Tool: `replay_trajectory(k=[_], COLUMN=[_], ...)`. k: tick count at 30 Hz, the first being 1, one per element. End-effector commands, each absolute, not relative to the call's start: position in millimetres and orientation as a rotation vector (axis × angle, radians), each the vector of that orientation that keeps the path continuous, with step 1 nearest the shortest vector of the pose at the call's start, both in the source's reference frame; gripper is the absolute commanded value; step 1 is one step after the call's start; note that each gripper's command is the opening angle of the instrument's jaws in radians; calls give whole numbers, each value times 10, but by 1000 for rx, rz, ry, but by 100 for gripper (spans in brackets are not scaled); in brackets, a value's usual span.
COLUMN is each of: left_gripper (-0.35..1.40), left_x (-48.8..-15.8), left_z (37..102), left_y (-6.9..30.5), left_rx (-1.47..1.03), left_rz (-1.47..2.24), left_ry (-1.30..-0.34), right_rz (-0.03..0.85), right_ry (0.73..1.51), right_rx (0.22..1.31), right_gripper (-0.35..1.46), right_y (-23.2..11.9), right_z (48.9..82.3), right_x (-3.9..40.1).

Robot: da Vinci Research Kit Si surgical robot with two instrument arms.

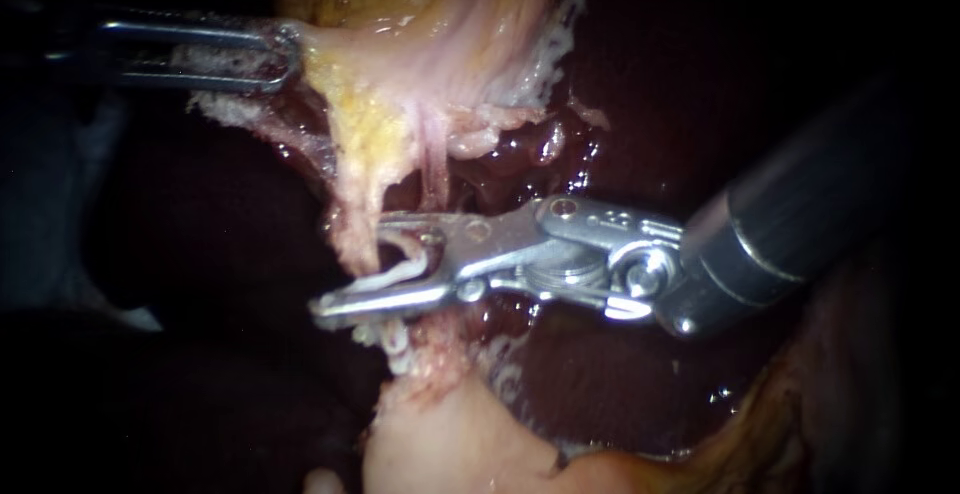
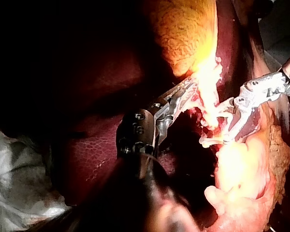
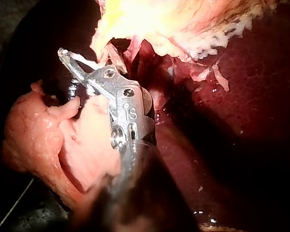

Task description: Clipping third clip left tube

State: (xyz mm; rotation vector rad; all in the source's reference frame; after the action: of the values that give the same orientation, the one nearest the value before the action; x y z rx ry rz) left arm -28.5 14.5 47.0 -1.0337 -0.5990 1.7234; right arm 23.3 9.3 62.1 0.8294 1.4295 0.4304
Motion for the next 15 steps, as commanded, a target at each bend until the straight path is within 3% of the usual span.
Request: replay_trajectory(k=[1, 15], left_gripper=[-35, -35], left_x=[-286, -289], left_z=[471, 472], left_y=[145, 146], left_rx=[-1033, -1032], left_rz=[1723, 1722], left_ry=[-598, -597], right_rz=[430, 454], right_ry=[1438, 1476], right_rx=[837, 844], right_gripper=[50, 50], right_y=[93, 98], right_z=[621, 622], right_x=[236, 257])
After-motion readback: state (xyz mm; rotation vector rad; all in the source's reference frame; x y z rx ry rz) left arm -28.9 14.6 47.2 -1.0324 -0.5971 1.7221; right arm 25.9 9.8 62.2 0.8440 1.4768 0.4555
